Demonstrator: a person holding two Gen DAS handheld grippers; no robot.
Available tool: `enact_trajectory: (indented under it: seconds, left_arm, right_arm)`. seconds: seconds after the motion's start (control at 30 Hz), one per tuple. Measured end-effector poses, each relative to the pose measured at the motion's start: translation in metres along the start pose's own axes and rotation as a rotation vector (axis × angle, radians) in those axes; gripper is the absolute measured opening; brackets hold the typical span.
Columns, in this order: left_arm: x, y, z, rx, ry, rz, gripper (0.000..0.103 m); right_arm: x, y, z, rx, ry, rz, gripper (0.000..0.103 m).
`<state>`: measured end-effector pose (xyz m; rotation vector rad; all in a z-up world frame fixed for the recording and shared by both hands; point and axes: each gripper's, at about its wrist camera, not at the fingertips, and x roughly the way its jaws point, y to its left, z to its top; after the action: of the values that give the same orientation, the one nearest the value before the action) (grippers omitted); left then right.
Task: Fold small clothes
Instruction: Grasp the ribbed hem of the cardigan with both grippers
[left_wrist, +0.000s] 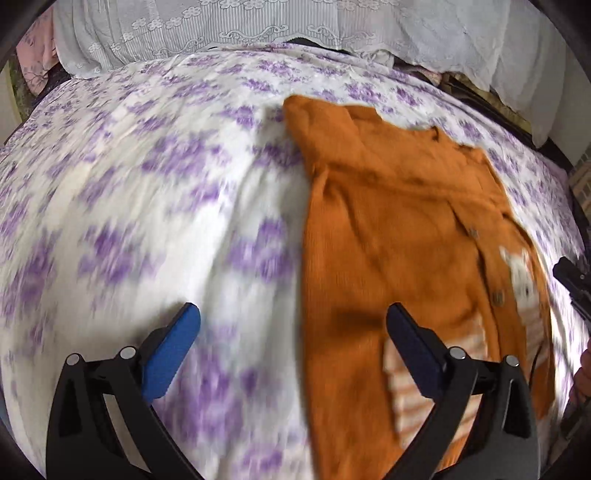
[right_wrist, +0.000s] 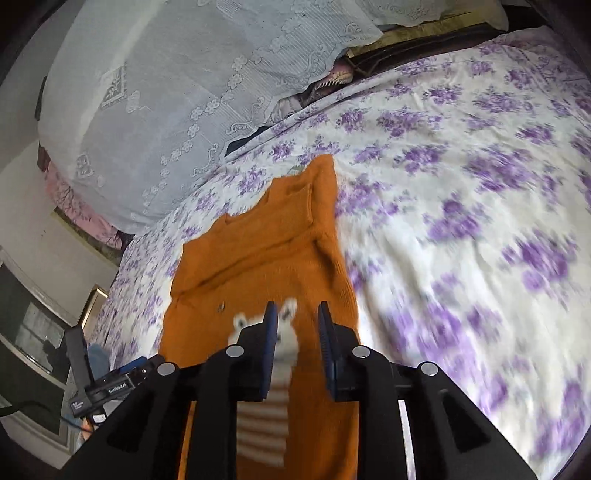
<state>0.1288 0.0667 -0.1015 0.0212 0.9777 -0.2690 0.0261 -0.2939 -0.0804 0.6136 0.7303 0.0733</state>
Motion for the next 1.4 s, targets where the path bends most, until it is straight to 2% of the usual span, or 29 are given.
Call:
enact_trajectory:
  seconds: [0.07,0.17,0.33,0.37,0.4,0.47,0.5,0.53,0.57,0.7,0.8,0.9,0.93,0.97,1.0,1.03,1.07,1.13,1.2,1.23,1.27,1.3,1.37,1.4]
  left_arm:
    - [-0.010,-0.002,-0.017,0.019,0.001,-0.011,0.098]
    - [-0.023,-0.007,-0.038,0.052,0.016,-0.066,0.098]
    - [-0.015,-0.023,-0.047,0.126,0.067,-0.103,0.098]
    - [-0.013,-0.026,-0.045,0.138,0.072,-0.102,0.098]
    - [-0.011,-0.030,-0.044,0.150,0.070,-0.103,0.095]
    - [-0.013,-0.039,-0.041,0.183,0.049,-0.113,0.063]
    - [-0.016,-0.044,-0.041,0.196,0.040,-0.129,0.054]
    - [-0.019,-0.046,-0.042,0.200,0.039,-0.156,0.033]
    - [-0.022,-0.048,-0.043,0.200,0.032,-0.168,0.023]
    - [-0.032,-0.046,-0.043,0.182,-0.002,-0.175,0.013]
    - [-0.038,-0.042,-0.032,0.163,-0.028,-0.202,0.011]
    - [-0.037,-0.048,-0.030,0.199,-0.003,-0.166,0.014]
    - [-0.035,-0.048,-0.032,0.206,0.003,-0.150,0.020]
    - [-0.032,-0.049,-0.036,0.219,0.017,-0.128,0.039]
    - [-0.029,-0.048,-0.038,0.221,0.029,-0.117,0.051]
    - [-0.024,-0.045,-0.042,0.211,0.041,-0.097,0.067]
    - [-0.022,-0.043,-0.045,0.204,0.044,-0.094,0.068]
    - [-0.022,-0.041,-0.046,0.198,0.045,-0.105,0.067]
    - [-0.022,-0.045,-0.046,0.211,0.037,-0.124,0.063]
    - [-0.021,-0.046,-0.047,0.218,0.037,-0.132,0.057]
    - [-0.020,-0.048,-0.048,0.224,0.035,-0.133,0.052]
    - [-0.020,-0.050,-0.048,0.228,0.029,-0.133,0.047]
    - [-0.024,-0.053,-0.046,0.240,0.010,-0.139,0.017]
    - [-0.026,-0.055,-0.044,0.241,0.003,-0.136,0.014]
  right_arm:
    - [-0.015,-0.003,-0.019,-0.007,0.014,0.003,0.024]
    - [-0.024,-0.003,-0.043,-0.032,0.050,0.000,0.024]
    - [-0.014,0.000,-0.064,-0.059,0.119,-0.020,0.023]
    - [-0.010,0.003,-0.064,-0.072,0.121,-0.024,0.022]
    - [-0.008,0.006,-0.065,-0.090,0.120,-0.028,0.014]
    - [-0.007,0.011,-0.065,-0.107,0.096,-0.021,0.000]
    - [-0.010,0.013,-0.065,-0.108,0.080,0.001,0.000]
    - [-0.014,0.016,-0.065,-0.117,0.066,0.014,0.000]
    - [-0.018,0.018,-0.064,-0.129,0.055,0.020,0.000]
    - [-0.030,0.025,-0.057,-0.158,0.005,0.020,0.000]
    - [-0.032,0.025,-0.052,-0.165,-0.004,0.018,0.000]
    - [-0.029,0.022,-0.051,-0.166,0.045,-0.030,0.005]
    - [-0.031,0.020,-0.054,-0.168,0.047,-0.054,0.007]
    - [-0.032,0.019,-0.056,-0.173,0.048,-0.072,0.020]
    - [-0.034,0.020,-0.059,-0.178,0.049,-0.082,0.039]
    - [-0.036,0.020,-0.063,-0.186,0.052,-0.094,0.044]
    - [-0.036,0.019,-0.067,-0.190,0.061,-0.103,0.045]
    - [-0.029,0.015,-0.076,-0.174,0.113,-0.096,0.045]
    - [-0.019,0.013,-0.085,-0.164,0.138,-0.111,0.033]
    - [-0.019,0.017,-0.087,-0.195,0.120,-0.129,0.031]
    - [-0.019,0.021,-0.087,-0.208,0.113,-0.128,0.022]
    - [-0.020,0.023,-0.086,-0.207,0.102,-0.102,0.005]
    - [-0.025,0.029,-0.084,-0.215,0.064,-0.094,0.005]
    - [-0.027,0.033,-0.083,-0.230,0.044,-0.092,0.005]
